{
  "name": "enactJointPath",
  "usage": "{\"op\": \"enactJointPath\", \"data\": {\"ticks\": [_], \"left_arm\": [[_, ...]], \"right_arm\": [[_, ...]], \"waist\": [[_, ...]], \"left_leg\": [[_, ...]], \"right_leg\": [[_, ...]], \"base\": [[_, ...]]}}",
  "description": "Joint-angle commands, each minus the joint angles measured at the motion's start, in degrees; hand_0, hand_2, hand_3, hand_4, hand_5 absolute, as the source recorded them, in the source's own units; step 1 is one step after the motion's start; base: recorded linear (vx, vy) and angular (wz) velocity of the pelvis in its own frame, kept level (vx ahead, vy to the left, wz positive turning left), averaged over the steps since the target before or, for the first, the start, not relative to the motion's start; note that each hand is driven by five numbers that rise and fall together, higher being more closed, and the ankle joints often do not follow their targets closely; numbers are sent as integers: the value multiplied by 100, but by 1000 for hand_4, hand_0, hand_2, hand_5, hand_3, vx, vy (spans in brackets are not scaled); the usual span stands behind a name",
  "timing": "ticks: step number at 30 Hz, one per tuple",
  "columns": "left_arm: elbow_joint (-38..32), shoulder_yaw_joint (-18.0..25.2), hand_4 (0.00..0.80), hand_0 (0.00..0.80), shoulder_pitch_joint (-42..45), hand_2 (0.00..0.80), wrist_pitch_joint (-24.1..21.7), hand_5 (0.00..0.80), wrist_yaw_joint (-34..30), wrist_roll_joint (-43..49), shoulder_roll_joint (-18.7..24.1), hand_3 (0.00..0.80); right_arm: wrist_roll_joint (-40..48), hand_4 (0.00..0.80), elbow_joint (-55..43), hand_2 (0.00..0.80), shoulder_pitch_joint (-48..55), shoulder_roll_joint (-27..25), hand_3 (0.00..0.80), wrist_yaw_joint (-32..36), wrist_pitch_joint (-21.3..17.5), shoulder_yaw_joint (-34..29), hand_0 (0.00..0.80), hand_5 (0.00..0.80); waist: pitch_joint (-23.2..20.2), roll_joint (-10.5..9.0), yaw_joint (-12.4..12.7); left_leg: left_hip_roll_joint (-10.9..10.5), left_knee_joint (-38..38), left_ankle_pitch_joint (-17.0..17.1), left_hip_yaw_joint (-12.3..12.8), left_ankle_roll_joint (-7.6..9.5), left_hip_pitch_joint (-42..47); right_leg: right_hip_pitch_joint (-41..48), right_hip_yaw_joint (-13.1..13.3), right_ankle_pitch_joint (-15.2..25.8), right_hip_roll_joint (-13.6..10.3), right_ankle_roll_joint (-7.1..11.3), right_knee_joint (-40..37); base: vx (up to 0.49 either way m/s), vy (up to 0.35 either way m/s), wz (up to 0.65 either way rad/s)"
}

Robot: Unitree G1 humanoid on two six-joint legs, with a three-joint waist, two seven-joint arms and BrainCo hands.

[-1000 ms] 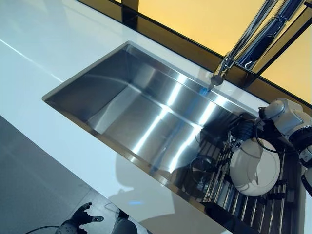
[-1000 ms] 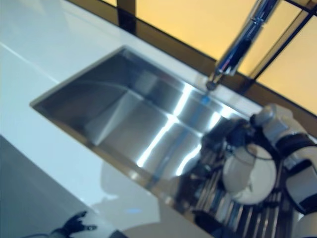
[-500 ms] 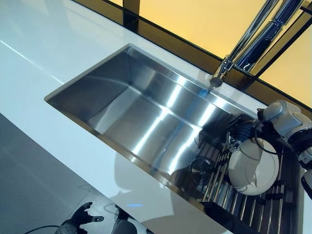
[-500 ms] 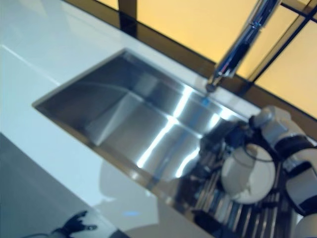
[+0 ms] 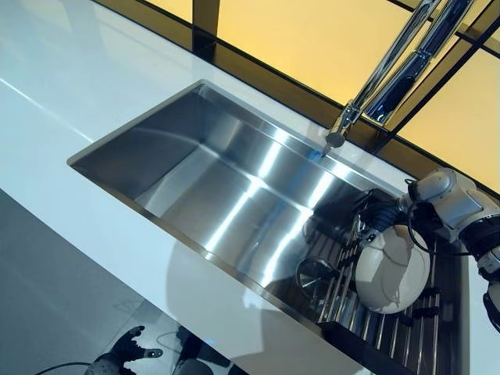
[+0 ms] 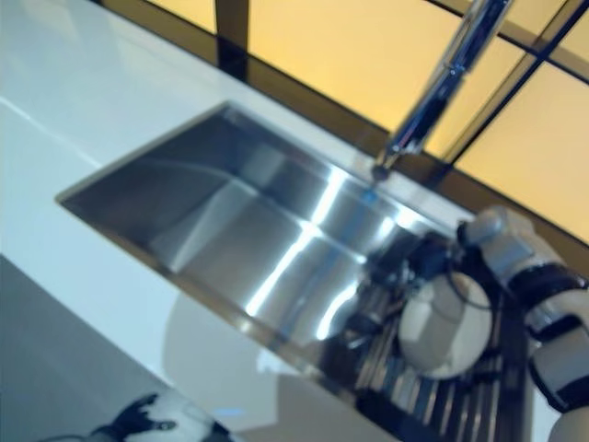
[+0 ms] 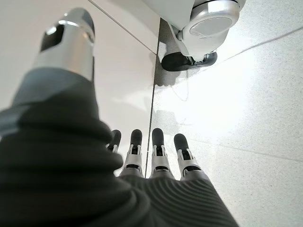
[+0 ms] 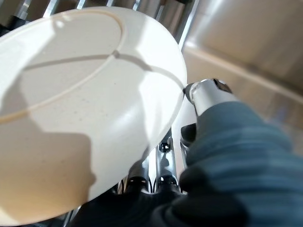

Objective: Take plates into dishwasher

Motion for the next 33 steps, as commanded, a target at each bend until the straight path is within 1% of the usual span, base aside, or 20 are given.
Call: {"op": "enactJointPath", "data": {"ticks": [1,4,11,21,24,27,33], "left_arm": [[84,146,0,0,253,0,-89,0,26,99,-22,0],[115,180,0,0,279,0,-113,0,50,95,-46,0],[170,197,0,0,224,0,-129,0,84,20,-75,0],[225,226,0,0,215,0,-83,0,110,23,-62,0],[215,221,0,0,222,0,-54,0,94,-5,-52,0],[229,214,0,0,242,0,-64,0,102,-13,-63,0],[287,219,0,0,291,0,-131,0,126,19,-134,0]], "right_arm": [[151,800,-212,800,45,-476,800,-48,56,213,800,800],[191,800,-369,800,157,-529,800,-64,90,85,800,800],[160,800,-413,800,320,-548,800,-203,-2,-114,800,800],[236,800,-403,800,388,-547,800,-342,-126,-234,800,800],[298,800,-382,800,404,-539,800,-573,-184,-256,800,800],[378,800,-406,800,390,-532,800,-779,-143,-309,800,800],[551,800,-425,800,425,-606,800,-1277,-206,-552,800,800]], "waist": [[-445,20,-171],[-491,6,-258],[-573,4,-409],[-605,-4,-474],[-611,17,-482],[-631,16,-491],[-677,21,-544]], "left_leg": [[-114,-95,-32,-28,197,-114],[-121,-121,-56,37,212,-64],[-164,-168,-112,151,278,23],[-173,-162,-162,221,303,60],[-182,-172,-177,239,319,78],[-184,-170,-190,248,323,82],[-200,-166,-238,283,347,130]], "right_leg": [[-232,114,353,-187,388,211],[-247,196,389,-199,424,204],[-325,391,493,-244,524,214],[-378,463,564,-284,603,227],[-385,467,578,-292,620,222],[-390,471,578,-298,628,223],[-404,485,592,-319,660,248]], "base": [[-24,54,-12],[-23,56,-20],[-41,52,-14],[-16,12,-6],[-16,22,-7],[0,0,0],[0,0,0]]}}
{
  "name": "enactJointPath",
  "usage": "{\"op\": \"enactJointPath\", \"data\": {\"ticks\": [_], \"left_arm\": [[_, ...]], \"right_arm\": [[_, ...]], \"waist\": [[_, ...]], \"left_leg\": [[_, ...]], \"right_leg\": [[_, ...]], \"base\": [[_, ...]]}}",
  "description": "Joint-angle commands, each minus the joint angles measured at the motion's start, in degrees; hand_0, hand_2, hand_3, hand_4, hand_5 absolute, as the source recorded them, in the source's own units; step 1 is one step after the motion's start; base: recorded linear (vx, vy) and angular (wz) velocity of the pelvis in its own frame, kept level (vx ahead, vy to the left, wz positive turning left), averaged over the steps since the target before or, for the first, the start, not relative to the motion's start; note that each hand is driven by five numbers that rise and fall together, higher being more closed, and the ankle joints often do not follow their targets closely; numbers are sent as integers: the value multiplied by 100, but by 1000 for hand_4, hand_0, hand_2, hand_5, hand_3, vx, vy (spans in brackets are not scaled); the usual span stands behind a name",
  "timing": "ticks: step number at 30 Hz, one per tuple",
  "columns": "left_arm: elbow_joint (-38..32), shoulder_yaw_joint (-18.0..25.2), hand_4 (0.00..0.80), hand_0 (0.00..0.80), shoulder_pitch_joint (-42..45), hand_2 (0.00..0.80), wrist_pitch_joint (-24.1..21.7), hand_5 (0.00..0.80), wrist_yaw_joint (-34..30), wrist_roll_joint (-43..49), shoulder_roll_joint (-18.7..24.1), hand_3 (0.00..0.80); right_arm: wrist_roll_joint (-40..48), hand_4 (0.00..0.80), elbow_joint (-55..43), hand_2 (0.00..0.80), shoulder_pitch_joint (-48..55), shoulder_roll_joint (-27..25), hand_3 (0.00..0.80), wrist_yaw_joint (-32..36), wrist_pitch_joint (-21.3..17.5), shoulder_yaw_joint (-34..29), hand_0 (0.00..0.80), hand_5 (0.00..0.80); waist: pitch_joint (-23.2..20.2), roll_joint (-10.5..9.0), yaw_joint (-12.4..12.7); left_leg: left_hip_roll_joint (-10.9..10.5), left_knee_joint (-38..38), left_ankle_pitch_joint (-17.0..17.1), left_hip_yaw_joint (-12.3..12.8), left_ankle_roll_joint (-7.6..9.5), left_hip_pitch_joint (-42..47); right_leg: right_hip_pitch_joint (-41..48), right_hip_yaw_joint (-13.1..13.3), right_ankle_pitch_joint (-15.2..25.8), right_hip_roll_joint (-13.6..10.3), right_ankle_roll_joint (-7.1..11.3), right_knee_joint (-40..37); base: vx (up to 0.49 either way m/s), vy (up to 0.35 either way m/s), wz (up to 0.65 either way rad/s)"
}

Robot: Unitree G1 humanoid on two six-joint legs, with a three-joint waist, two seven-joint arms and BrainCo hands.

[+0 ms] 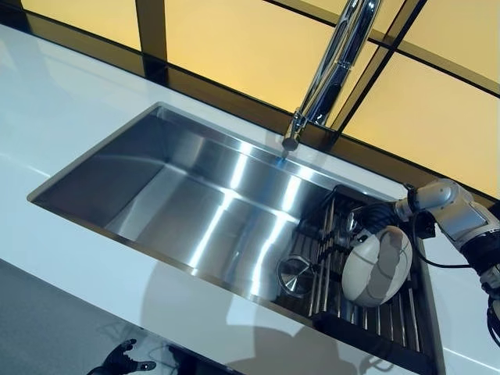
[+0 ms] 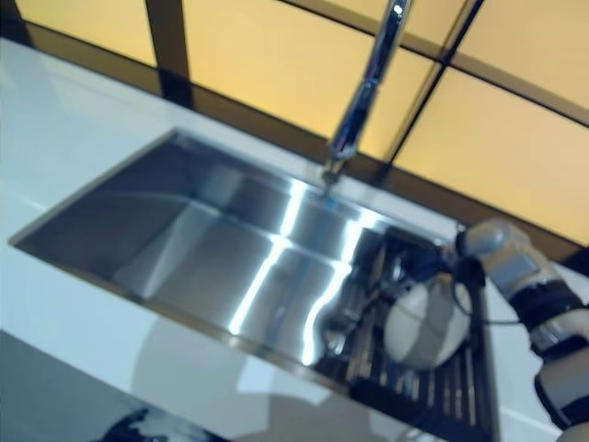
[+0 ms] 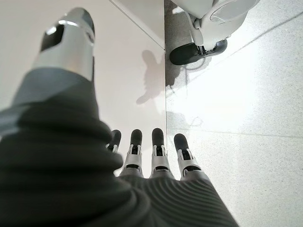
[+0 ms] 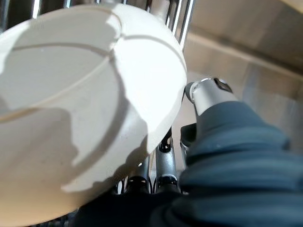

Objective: Take plates into dishwasher

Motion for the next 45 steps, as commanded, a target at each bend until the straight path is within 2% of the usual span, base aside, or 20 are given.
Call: {"op": "enactJointPath", "data": {"ticks": [1,9,14,25,29,38,45], "left_arm": [[190,31,0,0,29,0,-141,0,112,8,-110,0],[212,6,0,0,70,0,-147,0,117,-43,-164,0],[227,11,0,0,93,0,-128,0,121,-28,-191,0],[385,68,0,0,146,0,-165,0,166,-96,-184,0],[462,135,0,0,203,0,-204,0,186,-77,-244,0],[684,88,0,0,209,0,-284,0,198,-6,-341,0],[728,24,0,0,175,0,-268,0,186,-2,-367,0]], "right_arm": [[194,800,-11,800,-179,-564,800,-351,-74,34,800,800],[553,800,-75,800,-31,-577,800,-813,129,-362,800,800],[612,800,1,800,129,-637,800,-942,60,-581,800,800],[1062,800,-48,800,180,-1105,800,-1229,138,-858,800,800],[1509,800,-107,800,377,-1271,800,-1435,246,-1230,800,800],[2148,800,-137,800,736,-1147,800,-1792,287,-1827,800,800],[2433,800,-78,800,881,-1034,800,-2139,259,-2038,800,800]], "waist": [[-196,43,-48],[-252,85,-143],[-265,84,-180],[-345,42,-344],[-417,17,-432],[-521,52,-517],[-532,86,-543]], "left_leg": [[-158,40,-315,-196,243,-6],[-174,53,-372,-157,273,73],[-181,76,-413,-145,293,122],[-179,78,-469,-92,321,237],[-185,71,-510,-66,332,300],[-217,101,-601,-62,372,406],[-247,110,-639,-70,403,463]], "right_leg": [[-246,-39,396,-241,569,252],[-276,11,428,-265,607,286],[-286,22,456,-283,630,308],[-350,108,513,-282,681,384],[-392,152,539,-276,706,407],[-447,183,566,-304,748,474],[-475,184,601,-331,779,500]], "base": [[0,0,0],[3,22,-3],[10,16,-6],[-1,12,-2],[3,29,-9],[15,16,-3],[15,13,-2]]}}
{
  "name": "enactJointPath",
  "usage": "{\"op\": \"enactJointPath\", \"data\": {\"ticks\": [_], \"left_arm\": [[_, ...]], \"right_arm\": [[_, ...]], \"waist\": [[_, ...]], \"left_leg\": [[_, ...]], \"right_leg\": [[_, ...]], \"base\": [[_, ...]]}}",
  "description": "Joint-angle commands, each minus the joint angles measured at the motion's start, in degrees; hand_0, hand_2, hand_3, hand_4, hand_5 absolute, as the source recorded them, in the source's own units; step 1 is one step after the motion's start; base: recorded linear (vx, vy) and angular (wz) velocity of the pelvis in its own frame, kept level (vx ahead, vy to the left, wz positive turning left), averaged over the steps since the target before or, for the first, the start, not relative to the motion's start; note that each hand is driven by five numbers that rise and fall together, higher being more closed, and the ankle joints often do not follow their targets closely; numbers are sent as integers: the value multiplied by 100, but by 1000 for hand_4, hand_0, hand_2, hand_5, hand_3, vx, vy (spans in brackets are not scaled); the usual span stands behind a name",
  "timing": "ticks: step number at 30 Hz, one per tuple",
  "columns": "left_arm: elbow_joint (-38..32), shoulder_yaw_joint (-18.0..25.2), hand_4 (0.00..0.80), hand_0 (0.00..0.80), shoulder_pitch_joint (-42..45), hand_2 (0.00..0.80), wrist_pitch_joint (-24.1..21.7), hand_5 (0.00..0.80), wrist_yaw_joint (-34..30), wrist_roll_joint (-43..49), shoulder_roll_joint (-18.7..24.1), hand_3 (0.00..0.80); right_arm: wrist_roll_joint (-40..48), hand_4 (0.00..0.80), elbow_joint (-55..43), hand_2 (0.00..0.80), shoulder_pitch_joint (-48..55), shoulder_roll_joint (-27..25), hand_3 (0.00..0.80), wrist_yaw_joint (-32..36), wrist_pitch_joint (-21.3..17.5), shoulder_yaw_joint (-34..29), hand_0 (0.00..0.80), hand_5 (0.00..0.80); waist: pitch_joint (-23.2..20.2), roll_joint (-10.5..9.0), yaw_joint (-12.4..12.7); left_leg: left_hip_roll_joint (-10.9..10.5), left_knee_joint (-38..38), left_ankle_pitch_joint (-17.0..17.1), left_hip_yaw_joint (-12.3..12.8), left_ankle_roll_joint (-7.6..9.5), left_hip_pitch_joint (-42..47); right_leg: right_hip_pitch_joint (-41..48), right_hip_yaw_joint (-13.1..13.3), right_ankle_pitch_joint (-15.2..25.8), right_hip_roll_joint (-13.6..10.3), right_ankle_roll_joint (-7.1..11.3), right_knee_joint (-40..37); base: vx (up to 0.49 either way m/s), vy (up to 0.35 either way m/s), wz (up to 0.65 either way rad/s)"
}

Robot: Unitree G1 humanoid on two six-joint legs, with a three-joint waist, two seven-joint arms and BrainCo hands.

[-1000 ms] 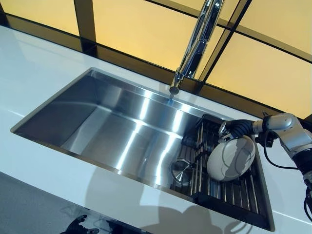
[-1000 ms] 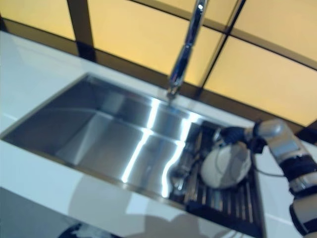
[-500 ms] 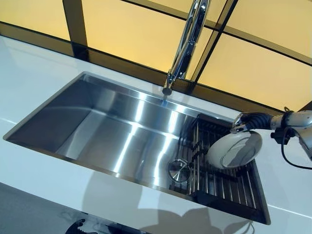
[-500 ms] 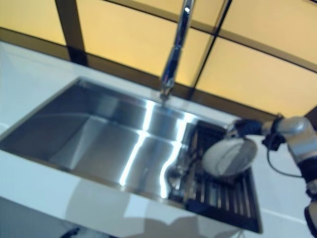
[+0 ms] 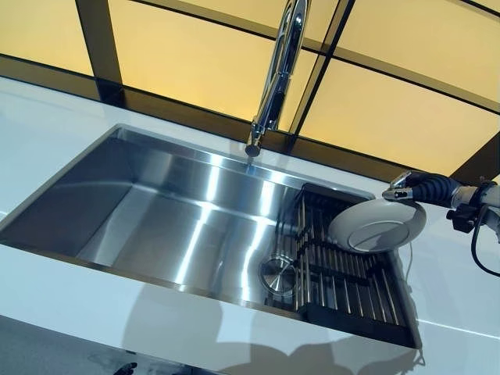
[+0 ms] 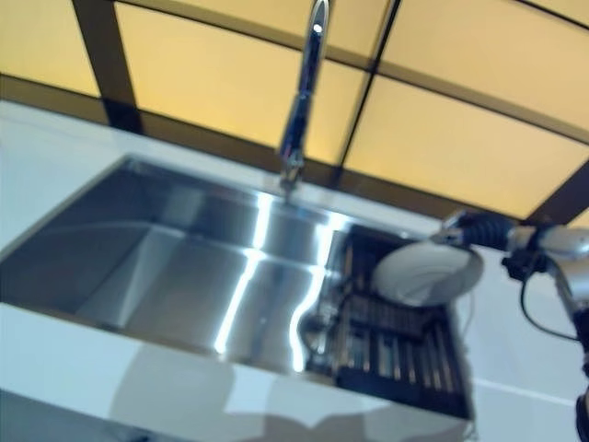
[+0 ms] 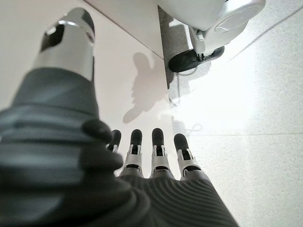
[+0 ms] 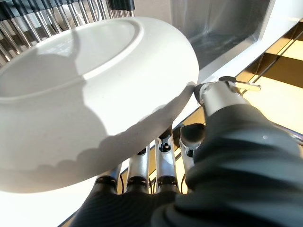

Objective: Take plates into dishwasher

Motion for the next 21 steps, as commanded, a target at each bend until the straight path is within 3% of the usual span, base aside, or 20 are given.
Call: {"op": "enactJointPath", "data": {"ticks": [1,21], "left_arm": [[241,-25,0,0,-24,0,-160,0,74,0,-1,0],[453,-145,0,0,15,0,-275,0,79,5,-93,0]], "right_arm": [[343,800,-3,800,-250,-313,800,-353,-110,-188,800,800],[1234,800,118,800,-27,-150,800,-1103,-190,-811,800,800]], "waist": [[-308,18,83],[-370,111,27]], "left_leg": [[-246,385,-671,-379,300,10],[-292,357,-759,-404,362,176]], "right_leg": [[-585,15,549,-302,708,379],[-586,-4,566,-345,762,429]], "base": [[0,0,0],[3,1,0]]}}
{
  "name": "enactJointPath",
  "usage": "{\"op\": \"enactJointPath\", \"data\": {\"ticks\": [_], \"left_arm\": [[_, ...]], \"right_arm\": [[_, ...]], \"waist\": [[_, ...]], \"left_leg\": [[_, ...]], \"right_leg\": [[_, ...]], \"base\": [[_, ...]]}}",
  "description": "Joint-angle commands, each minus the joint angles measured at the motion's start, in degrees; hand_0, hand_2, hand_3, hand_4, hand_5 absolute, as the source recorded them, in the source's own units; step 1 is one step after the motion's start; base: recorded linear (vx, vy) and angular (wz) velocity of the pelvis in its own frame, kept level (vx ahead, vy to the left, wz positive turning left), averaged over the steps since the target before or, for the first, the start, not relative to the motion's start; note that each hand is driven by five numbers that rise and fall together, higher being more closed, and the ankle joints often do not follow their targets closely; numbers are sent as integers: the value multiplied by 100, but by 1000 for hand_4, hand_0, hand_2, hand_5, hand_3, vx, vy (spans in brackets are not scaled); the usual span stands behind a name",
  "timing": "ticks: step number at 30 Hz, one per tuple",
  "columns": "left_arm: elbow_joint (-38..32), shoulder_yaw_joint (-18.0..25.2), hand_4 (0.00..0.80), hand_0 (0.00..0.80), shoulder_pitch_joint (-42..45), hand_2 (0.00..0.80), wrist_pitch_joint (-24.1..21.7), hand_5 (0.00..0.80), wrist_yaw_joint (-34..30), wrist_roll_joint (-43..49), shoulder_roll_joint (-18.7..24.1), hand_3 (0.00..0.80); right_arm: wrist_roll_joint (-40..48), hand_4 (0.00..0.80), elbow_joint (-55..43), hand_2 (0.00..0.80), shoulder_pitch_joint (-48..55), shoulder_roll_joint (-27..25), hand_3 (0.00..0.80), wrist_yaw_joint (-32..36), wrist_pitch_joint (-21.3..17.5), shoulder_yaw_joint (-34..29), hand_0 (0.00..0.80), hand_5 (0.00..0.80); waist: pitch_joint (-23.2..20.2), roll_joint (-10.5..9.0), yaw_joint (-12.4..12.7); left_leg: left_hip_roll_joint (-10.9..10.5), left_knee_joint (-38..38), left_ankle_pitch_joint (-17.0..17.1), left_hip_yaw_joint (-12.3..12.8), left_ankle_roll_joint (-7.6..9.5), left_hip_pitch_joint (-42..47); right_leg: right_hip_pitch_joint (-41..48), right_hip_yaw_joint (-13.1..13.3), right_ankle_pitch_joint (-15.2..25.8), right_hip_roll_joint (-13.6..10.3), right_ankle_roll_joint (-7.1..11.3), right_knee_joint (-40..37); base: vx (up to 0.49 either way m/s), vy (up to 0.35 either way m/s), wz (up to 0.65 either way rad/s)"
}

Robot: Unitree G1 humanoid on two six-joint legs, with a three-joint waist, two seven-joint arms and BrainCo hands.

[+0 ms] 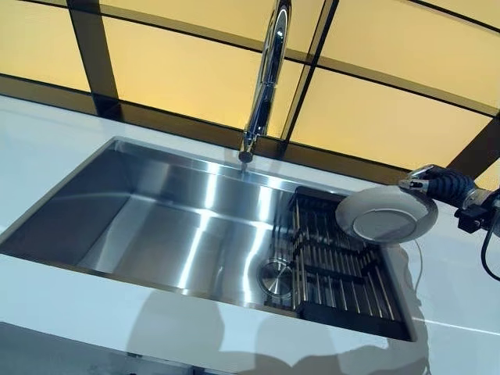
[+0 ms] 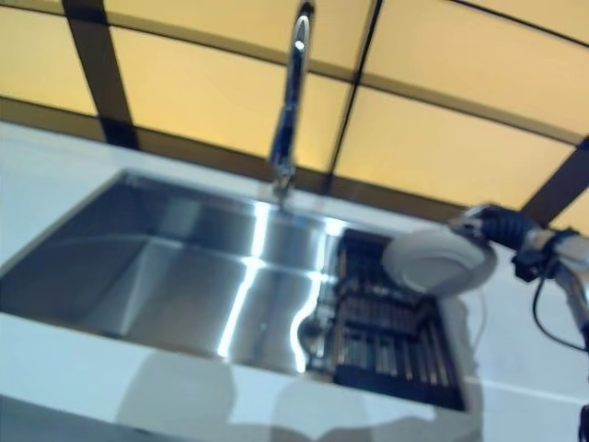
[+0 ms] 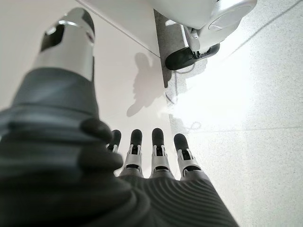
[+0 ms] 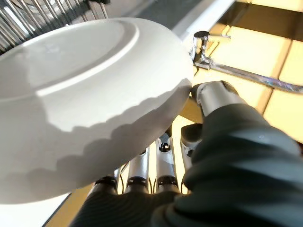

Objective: Take plates into dishwasher

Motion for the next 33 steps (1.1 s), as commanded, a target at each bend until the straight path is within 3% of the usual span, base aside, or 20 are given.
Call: {"op": "enactJointPath", "data": {"ticks": [1,33], "left_arm": [[219,-101,0,0,-56,0,-210,0,66,3,-20,0],[440,-135,0,0,45,0,-284,0,73,-108,-118,0]], "right_arm": [[437,800,37,800,-392,-162,800,-250,-235,-273,800,800],[587,800,95,800,-708,-448,800,-833,-410,-225,800,800]], "waist": [[-251,-25,164],[-351,-51,130]], "left_leg": [[-272,403,-777,-419,333,60],[-280,342,-790,-427,324,184]], "right_leg": [[-654,-6,590,-318,724,416],[-625,-30,616,-314,733,408]], "base": [[0,0,0],[0,0,0]]}}
